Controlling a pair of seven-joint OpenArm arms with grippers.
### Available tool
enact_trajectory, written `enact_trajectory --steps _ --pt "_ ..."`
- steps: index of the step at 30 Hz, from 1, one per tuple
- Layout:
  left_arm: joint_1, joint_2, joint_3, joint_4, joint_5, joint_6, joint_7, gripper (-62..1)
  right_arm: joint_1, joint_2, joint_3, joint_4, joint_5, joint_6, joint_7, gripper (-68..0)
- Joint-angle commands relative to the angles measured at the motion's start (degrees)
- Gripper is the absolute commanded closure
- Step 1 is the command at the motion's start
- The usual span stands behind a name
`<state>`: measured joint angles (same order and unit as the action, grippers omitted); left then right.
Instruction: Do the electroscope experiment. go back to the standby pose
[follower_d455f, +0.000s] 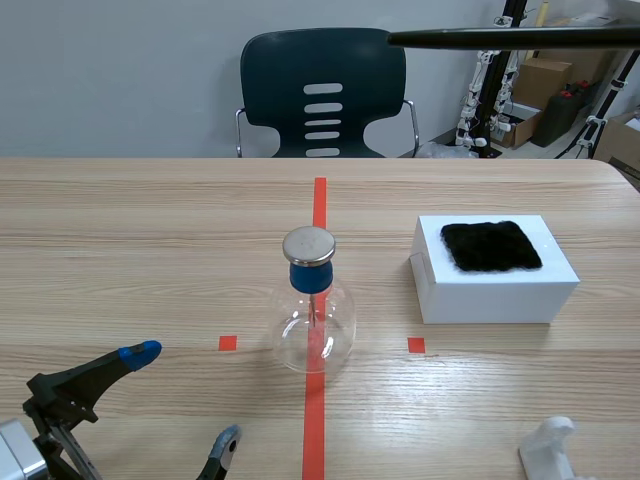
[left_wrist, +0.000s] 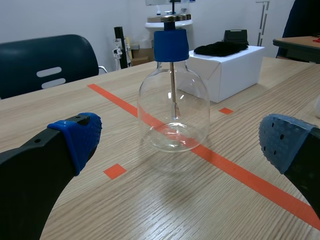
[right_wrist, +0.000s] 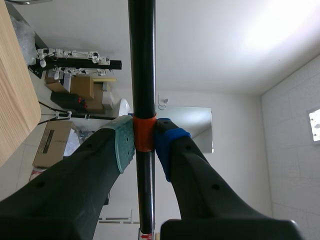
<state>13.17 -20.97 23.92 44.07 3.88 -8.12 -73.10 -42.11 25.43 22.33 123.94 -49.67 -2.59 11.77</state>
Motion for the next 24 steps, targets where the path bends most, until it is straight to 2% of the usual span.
enact_trajectory --steps 1,12,17,19,24 --pt "0.2 0.0 -0.2 0.8 -0.2 -0.1 -0.8 -62.3 0.0 0.7 0.2 1.0 0.2 -0.9 0.0 -1.5" --pt "0.2 0.0 -0.2 0.8 -0.2 -0.1 -0.8 -62.3 0.0 0.7 0.2 1.0 0.2 -0.9 0.6 -1.5" --pt "0.2 0.0 -0.2 0.8 -0.2 -0.1 -0.8 -62.3 -0.3 -1.3 0.2 1.0 -0.3 -0.9 2.2 -1.5" --pt "0.2 0.0 -0.2 0.8 -0.2 -0.1 -0.8 -62.3 -1.7 -2.1 0.2 1.0 -1.0 -2.0 3.3 -1.5" --pt "0.2 0.0 -0.2 0.8 -0.2 -0.1 -0.8 -62.3 -6.5 -4.8 0.2 1.0 -1.8 -7.6 6.2 -1.5"
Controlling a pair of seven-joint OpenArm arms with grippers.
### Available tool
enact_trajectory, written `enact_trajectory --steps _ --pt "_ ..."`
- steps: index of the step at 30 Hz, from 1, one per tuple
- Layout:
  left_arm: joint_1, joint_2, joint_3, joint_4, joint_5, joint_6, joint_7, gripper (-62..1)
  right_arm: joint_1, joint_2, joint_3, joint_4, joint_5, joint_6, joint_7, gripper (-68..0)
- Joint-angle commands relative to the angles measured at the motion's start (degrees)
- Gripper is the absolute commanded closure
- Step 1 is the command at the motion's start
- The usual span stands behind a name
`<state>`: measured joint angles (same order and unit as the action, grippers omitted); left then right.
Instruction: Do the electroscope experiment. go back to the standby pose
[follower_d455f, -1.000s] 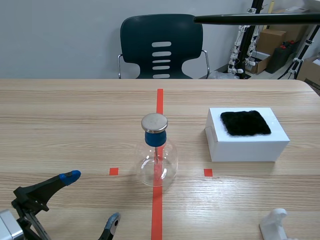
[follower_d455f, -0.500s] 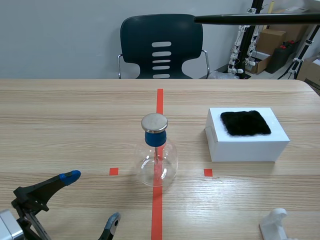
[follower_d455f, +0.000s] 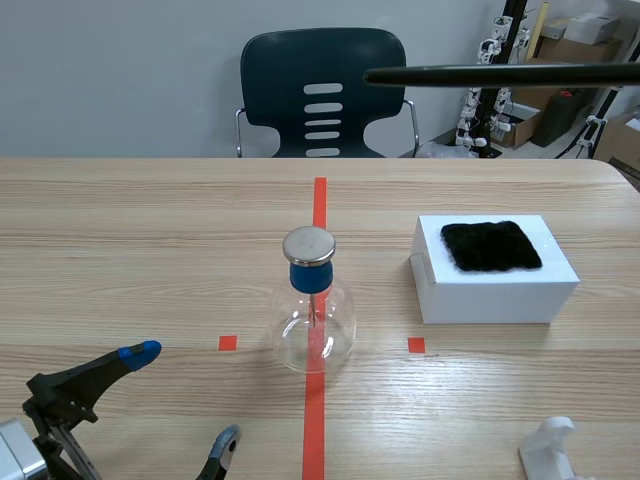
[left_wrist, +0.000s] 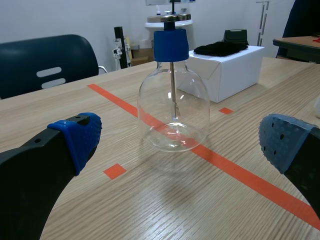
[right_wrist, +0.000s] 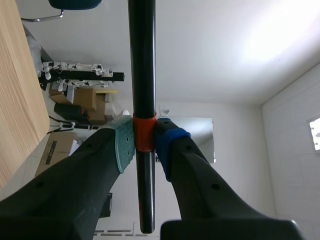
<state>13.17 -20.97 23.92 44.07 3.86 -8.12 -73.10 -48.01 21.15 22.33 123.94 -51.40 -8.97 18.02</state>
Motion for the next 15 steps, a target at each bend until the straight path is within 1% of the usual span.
enact_trajectory --steps 1,4,10,13,15 --pt "0.2 0.0 -0.2 0.8 -0.2 -0.1 -0.8 -62.3 -1.4 -1.5 0.2 1.0 -0.7 -2.4 0.5 -1.5" --pt "0.2 0.0 -0.2 0.8 -0.2 -0.1 -0.8 -62.3 -3.8 -4.9 0.2 1.0 -2.2 -5.3 2.5 -1.5" --pt "0.2 0.0 -0.2 0.8 -0.2 -0.1 -0.8 -62.3 -9.1 -11.1 0.3 1.0 -3.4 -9.5 7.6 -1.5" --pt "0.2 0.0 -0.2 0.8 -0.2 -0.1 -0.8 -62.3 -12.0 -13.7 0.6 1.0 -3.5 -11.2 10.6 -1.5" --pt "0.2 0.0 -0.2 0.8 -0.2 -0.1 -0.8 -62.3 -13.6 -15.7 1.3 1.0 -3.5 -11.2 13.2 -1.5"
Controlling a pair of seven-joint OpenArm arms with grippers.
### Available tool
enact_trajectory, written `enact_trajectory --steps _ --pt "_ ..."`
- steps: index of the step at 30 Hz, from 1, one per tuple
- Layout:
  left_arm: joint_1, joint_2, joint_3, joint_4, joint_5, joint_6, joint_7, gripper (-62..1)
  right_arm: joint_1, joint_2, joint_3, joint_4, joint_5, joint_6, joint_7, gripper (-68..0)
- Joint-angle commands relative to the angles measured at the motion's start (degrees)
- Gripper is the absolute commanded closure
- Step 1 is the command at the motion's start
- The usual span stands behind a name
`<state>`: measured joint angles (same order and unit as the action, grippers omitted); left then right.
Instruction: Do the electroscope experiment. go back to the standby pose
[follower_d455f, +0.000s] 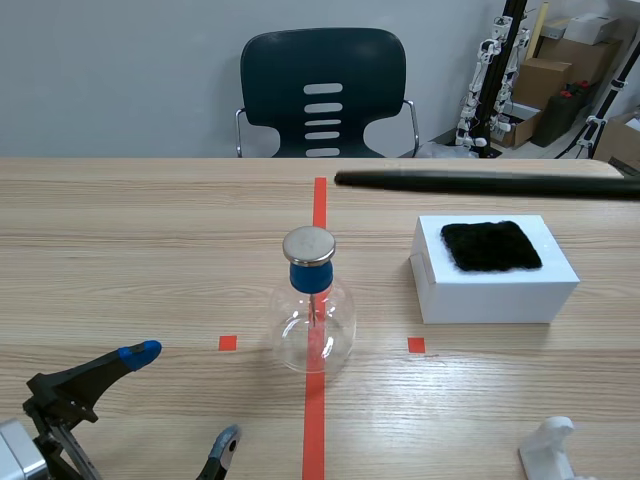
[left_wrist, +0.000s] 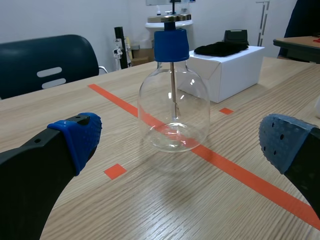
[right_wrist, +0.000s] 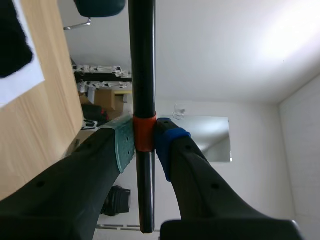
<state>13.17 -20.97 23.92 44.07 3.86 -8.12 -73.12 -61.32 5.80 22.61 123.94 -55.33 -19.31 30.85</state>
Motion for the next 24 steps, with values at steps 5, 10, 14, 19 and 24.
enact_trajectory --steps 5,10,14,19,24 --pt "0.2 0.0 -0.2 0.8 -0.2 -0.1 -0.8 -62.3 -2.6 -6.0 3.5 1.0 1.6 -0.9 6.6 -1.5" --pt "0.2 0.0 -0.2 0.8 -0.2 -0.1 -0.8 -62.3 -2.8 -10.6 5.9 1.0 1.6 -0.9 11.8 -1.5" --pt "0.2 0.0 -0.2 0.8 -0.2 -0.1 -0.8 -62.3 -2.8 -12.9 6.8 1.0 1.8 -0.8 14.2 -1.5" --pt "0.2 0.0 -0.2 0.8 -0.2 -0.1 -0.8 -62.3 -2.8 -12.9 6.8 1.0 1.8 -0.8 14.1 -1.5" --pt "0.2 0.0 -0.2 0.8 -0.2 -0.1 -0.8 -62.3 -2.8 -11.1 6.7 1.0 2.3 -0.4 14.0 -1.5"
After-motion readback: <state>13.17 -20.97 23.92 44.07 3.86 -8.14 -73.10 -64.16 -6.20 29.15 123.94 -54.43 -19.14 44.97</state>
